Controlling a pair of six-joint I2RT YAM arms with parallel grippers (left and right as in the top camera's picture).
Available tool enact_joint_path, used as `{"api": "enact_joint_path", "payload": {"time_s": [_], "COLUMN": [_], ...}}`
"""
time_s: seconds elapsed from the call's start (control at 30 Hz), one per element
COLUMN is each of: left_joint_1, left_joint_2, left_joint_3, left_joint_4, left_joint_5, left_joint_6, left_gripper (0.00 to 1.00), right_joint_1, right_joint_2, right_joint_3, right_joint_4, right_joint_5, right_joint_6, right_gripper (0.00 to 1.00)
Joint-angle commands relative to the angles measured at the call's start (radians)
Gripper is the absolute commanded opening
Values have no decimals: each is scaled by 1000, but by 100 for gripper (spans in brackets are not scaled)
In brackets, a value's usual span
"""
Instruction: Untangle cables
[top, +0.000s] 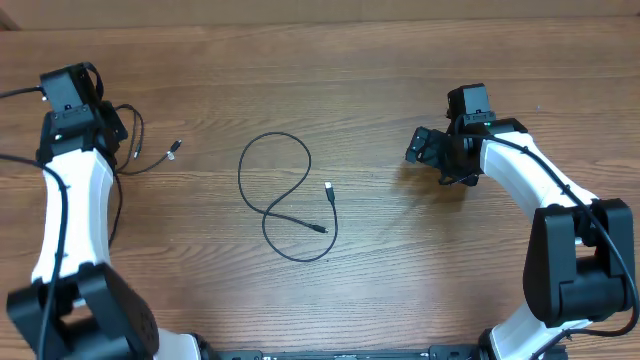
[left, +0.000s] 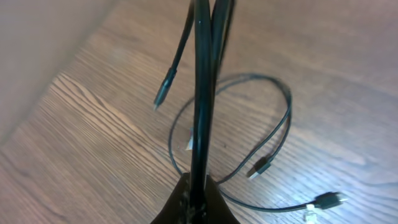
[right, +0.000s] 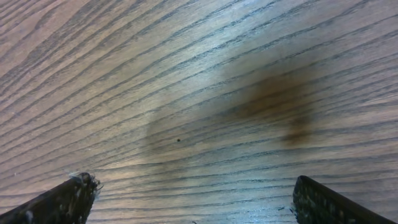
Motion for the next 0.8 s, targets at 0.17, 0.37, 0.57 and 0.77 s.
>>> {"api": "enact_joint_path", "payload": {"time_s": [0.17,0.37,0.57,0.77], "left_joint_1": [26,26,20,19], "left_joint_2": [87,85,43,-99], "left_joint_3": [9,10,11,23], "left_joint_4": [24,4,-24,26], "left_joint_5": [14,9,11,13], "left_joint_6": [24,72,72,71], "left_gripper": [17,64,91,100], "right_joint_1": [0,0,0,0], "right_joint_2": [3,3,3,3], "right_joint_3": [8,8,8,8], "right_joint_4": [3,3,3,3], "right_joint_5": [2,2,2,2], "right_joint_6": [4,4,4,4], "right_gripper": [100,100,100,100]}}
